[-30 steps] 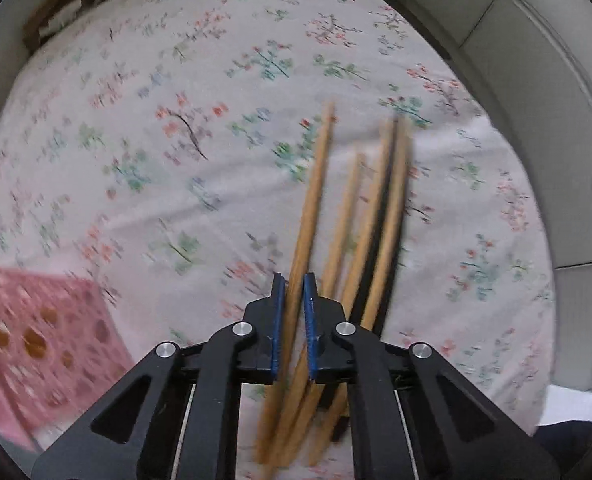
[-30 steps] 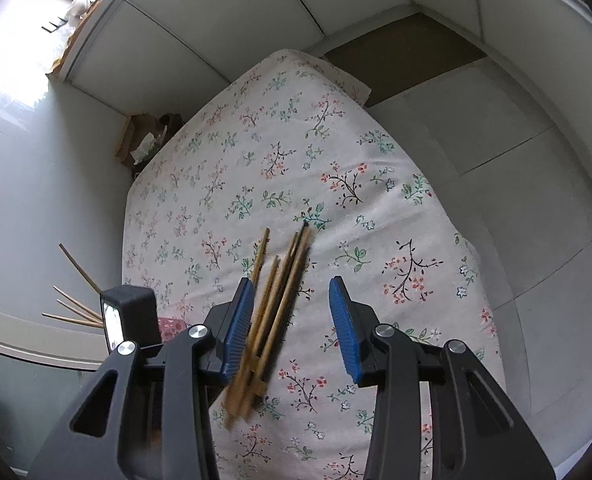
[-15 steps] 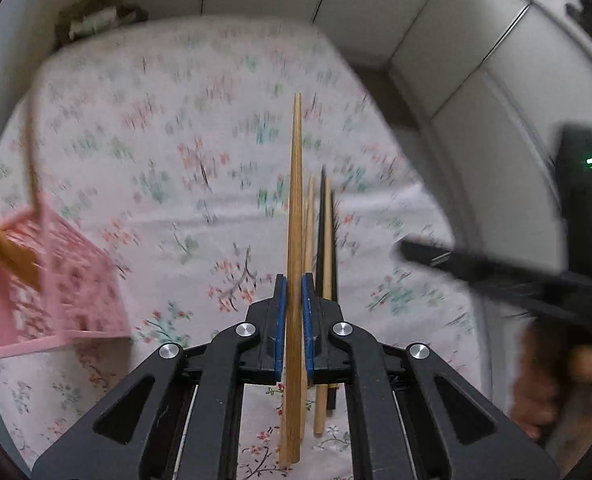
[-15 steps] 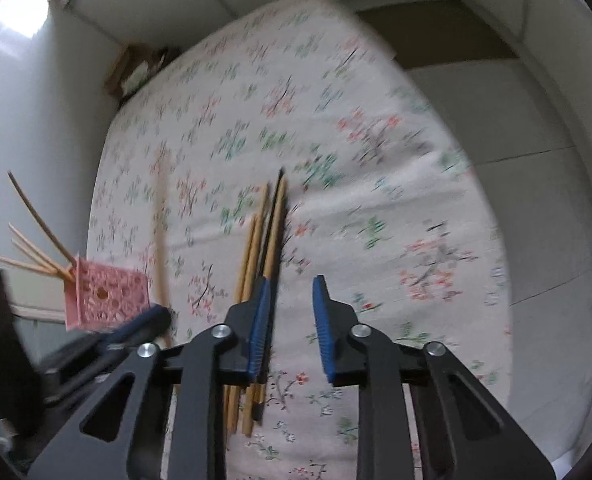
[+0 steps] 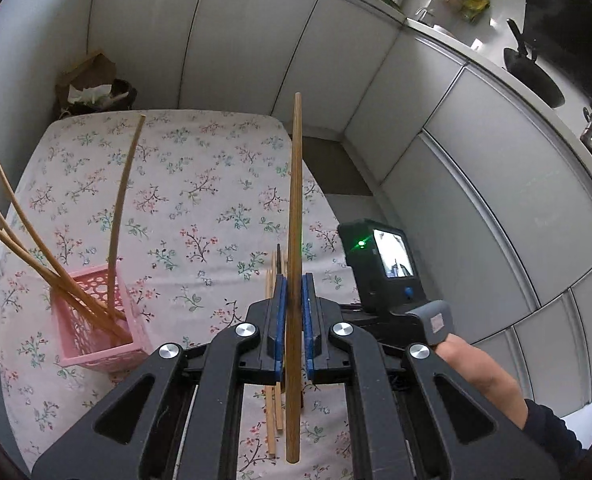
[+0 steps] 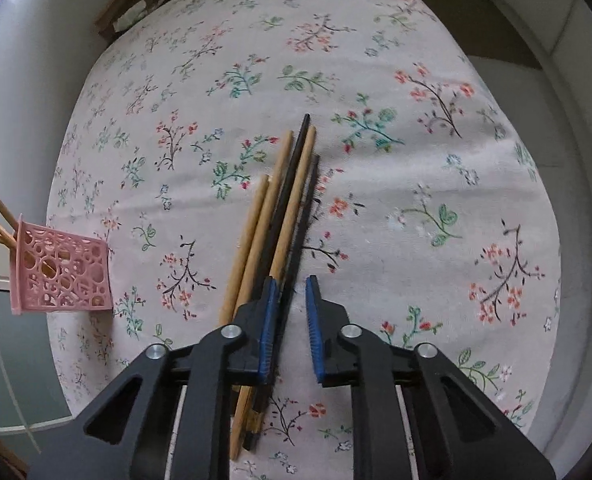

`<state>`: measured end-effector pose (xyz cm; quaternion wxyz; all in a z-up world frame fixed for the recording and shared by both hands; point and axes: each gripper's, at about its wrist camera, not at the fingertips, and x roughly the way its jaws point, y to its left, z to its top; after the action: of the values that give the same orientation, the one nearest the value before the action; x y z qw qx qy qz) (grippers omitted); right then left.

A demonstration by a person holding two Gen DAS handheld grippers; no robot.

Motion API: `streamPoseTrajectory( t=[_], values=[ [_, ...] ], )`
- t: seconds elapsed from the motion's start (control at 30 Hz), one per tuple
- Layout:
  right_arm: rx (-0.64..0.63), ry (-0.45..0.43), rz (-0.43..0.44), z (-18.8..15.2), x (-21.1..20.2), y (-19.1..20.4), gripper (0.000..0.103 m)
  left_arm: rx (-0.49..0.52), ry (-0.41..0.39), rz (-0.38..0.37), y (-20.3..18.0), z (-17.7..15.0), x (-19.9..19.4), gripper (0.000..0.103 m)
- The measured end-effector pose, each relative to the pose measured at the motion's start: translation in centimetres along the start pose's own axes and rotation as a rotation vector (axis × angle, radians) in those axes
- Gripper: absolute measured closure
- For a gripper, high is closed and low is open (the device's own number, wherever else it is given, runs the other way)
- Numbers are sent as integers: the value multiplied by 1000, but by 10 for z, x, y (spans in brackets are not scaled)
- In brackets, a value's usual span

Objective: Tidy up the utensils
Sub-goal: 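Hold the chopstick upright with the left tool while the right tool grasps a chopstick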

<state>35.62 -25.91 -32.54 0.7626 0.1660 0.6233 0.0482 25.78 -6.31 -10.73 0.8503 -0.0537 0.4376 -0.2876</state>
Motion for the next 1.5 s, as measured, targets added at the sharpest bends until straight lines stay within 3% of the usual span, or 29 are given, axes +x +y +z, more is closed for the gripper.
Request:
streamPoseTrajectory(
  t=[0.1,0.2,0.27,0.3,1.3,1.5],
  values=[
    [-15,6,15,1,7,9,91,1,-5,-2,6,0,0,96],
    [-50,1,-30,0,7,19,91,-4,-9,6,9,1,-4,96],
    [-41,7,-23,0,5,19,96,-11,-10,4,10,1,-6,96],
    [-37,9,-28,-1,4,17,103,-9,-14,6,11,1,-9,96],
    [-16,12,40,-4,3,25,99,-4,-51,12,12,6,-18,96],
    [-64,47,-4,-8,14,33,94,-11,-49,20,12,6,-19,96]
  ],
)
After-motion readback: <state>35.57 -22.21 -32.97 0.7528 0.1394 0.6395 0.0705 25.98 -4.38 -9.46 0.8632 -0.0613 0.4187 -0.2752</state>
